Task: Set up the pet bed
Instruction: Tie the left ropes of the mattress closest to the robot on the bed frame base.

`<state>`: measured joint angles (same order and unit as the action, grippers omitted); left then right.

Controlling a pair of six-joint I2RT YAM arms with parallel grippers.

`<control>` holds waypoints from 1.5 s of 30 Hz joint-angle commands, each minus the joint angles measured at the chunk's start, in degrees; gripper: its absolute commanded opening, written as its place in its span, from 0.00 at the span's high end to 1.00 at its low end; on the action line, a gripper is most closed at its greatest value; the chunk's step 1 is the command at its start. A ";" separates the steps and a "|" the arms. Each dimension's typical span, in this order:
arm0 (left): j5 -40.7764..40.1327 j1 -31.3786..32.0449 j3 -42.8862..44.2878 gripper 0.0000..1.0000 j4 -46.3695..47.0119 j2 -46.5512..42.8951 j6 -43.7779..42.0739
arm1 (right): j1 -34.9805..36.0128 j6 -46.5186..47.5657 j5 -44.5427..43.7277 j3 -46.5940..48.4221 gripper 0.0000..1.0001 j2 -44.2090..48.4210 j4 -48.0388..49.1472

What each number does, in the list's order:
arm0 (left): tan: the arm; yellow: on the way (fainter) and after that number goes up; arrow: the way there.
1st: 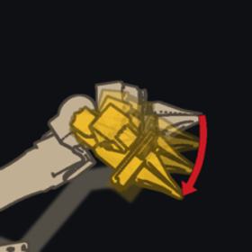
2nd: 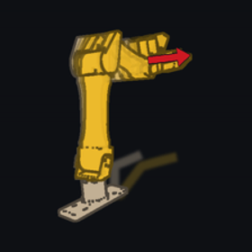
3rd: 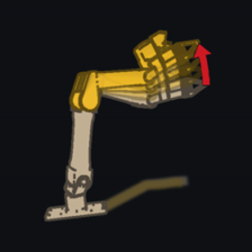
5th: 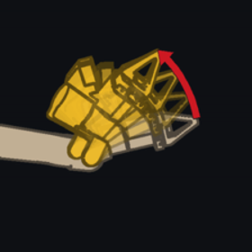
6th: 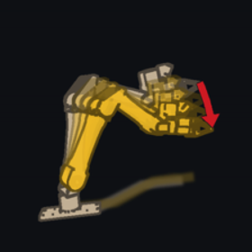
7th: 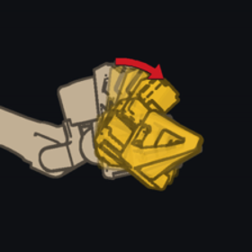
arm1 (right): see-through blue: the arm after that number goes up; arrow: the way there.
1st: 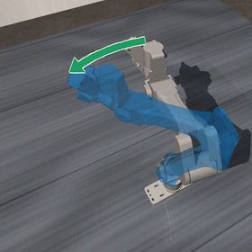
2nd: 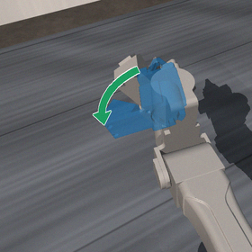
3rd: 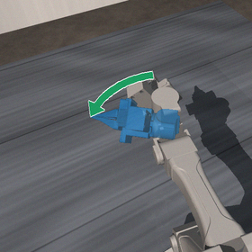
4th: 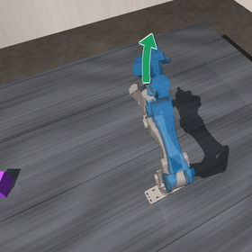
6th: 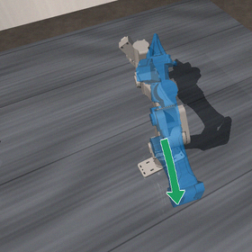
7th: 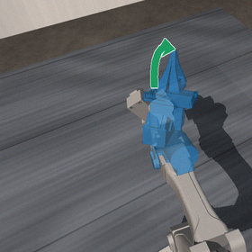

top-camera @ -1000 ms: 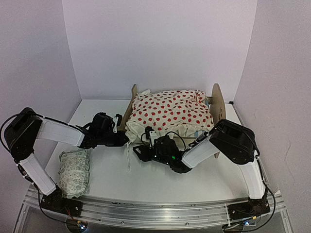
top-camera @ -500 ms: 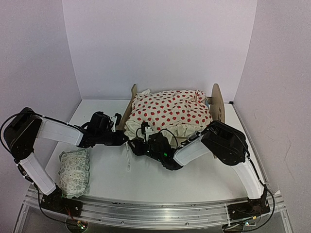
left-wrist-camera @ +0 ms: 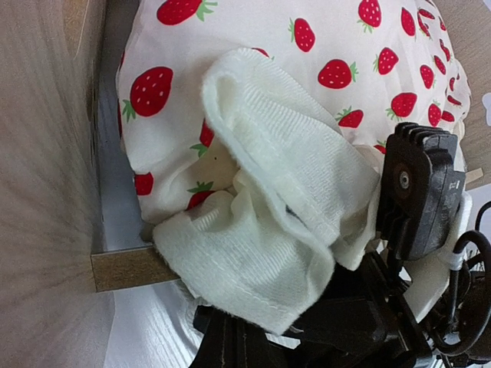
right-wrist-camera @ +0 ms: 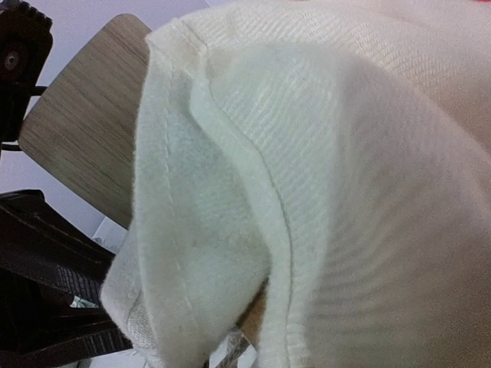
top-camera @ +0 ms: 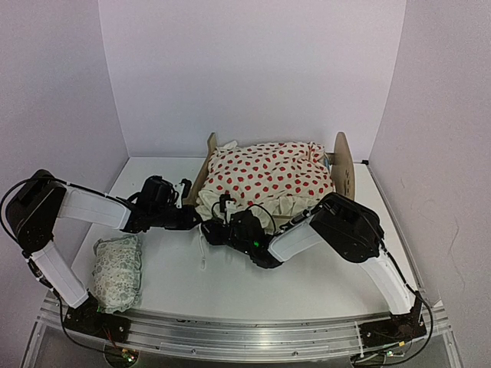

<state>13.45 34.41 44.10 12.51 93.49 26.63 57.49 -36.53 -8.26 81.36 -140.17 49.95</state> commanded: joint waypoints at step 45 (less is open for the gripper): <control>-5.74 6.68 -2.01 0.23 -22.22 -12.56 -9.99 | -0.51 -11.54 -14.39 4.82 1.00 6.13 -19.35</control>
<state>8.78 38.29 42.12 -7.91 80.90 18.77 57.46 -44.12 -16.60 83.95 -137.99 36.49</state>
